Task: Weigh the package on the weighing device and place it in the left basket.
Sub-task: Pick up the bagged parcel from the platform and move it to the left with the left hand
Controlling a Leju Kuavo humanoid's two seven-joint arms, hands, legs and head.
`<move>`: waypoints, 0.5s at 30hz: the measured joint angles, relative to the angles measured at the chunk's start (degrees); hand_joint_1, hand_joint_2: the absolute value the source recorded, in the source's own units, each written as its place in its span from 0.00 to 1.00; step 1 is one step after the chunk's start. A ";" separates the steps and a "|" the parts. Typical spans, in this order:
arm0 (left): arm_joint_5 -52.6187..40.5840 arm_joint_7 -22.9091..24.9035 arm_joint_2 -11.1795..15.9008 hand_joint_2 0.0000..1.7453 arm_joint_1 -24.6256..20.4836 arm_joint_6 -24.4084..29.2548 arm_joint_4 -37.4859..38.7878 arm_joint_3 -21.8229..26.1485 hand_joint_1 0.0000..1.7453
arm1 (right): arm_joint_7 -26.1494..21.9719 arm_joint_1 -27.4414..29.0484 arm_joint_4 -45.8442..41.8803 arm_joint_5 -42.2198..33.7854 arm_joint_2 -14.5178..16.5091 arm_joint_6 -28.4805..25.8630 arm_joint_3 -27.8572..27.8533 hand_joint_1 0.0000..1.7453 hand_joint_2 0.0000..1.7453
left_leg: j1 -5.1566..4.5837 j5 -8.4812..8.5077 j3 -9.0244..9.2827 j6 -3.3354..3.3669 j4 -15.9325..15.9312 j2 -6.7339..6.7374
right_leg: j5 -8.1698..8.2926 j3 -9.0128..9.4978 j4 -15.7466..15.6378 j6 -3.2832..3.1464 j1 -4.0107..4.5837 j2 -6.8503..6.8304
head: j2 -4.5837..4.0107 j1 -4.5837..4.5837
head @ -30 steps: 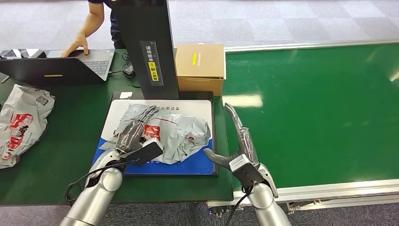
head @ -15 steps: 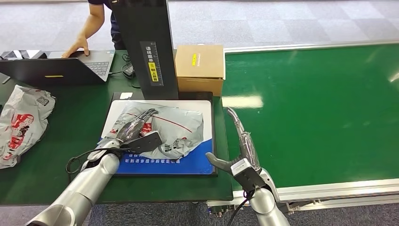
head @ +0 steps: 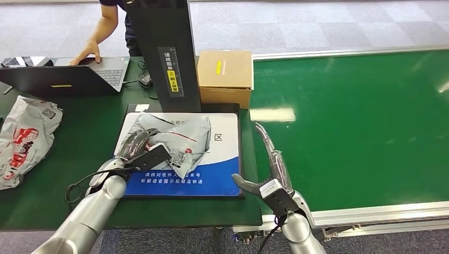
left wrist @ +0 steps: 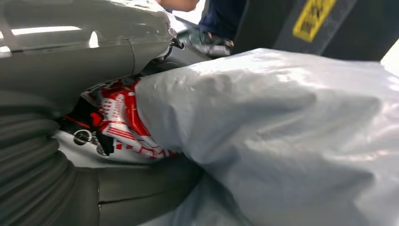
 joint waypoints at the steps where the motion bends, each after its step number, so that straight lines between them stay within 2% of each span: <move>1: 0.71 -0.24 0.11 1.00 1.09 0.35 -1.90 0.61 1.00 | 0.01 0.14 -0.01 0.00 -0.02 0.02 0.00 0.00 1.00 | 0.00 0.00 -0.04 0.00 0.00 0.01 | 0.00 -0.04 0.00 0.00 0.00 0.01 | 0.00 -0.01; 8: 5.81 -2.84 0.47 1.00 9.14 1.89 -17.93 6.62 1.00 | 0.01 0.35 0.01 0.00 -0.13 0.32 0.00 0.00 1.00 | 0.00 0.00 -0.37 0.00 0.02 0.02 | -0.02 -0.35 0.00 0.00 0.00 0.01 | 0.00 0.00; 15: 9.05 -7.18 -0.09 1.00 12.97 4.85 -29.86 12.90 1.00 | 0.01 0.68 0.08 -0.11 -0.13 0.26 0.00 0.00 1.00 | 0.00 -0.01 -0.42 0.00 0.02 0.01 | -0.03 -0.41 -0.01 -0.01 0.00 0.01 | 0.00 -0.01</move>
